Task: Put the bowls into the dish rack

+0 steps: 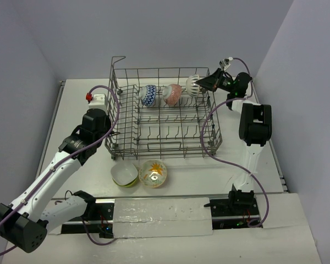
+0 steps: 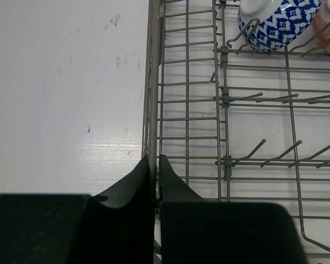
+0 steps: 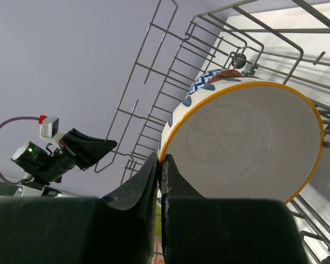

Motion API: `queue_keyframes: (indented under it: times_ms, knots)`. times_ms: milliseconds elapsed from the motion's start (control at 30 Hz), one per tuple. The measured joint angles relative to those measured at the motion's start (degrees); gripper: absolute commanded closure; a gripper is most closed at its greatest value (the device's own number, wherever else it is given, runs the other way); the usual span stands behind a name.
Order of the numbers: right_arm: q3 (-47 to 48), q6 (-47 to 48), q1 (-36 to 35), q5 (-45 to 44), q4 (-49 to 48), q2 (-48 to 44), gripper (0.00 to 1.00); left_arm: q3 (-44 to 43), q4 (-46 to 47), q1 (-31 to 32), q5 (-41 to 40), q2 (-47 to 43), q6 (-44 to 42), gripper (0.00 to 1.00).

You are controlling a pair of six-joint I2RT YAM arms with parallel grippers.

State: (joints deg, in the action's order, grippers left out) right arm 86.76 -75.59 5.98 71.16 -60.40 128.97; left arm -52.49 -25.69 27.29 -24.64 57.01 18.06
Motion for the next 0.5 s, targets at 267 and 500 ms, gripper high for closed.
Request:
queue_keyframes:
  times_ms: [267, 500]
  knots:
    - [0.50, 12.92, 0.07, -0.15, 14.62, -2.91, 0.76, 0.00, 0.57, -0.15, 0.00, 0.33, 0.00, 0.96]
    - [7.41, 31.19, 0.24, -3.80, 40.74, -5.57, 0.69, 0.00, 1.03, -0.33, 0.02, 0.59, 0.09, 0.98]
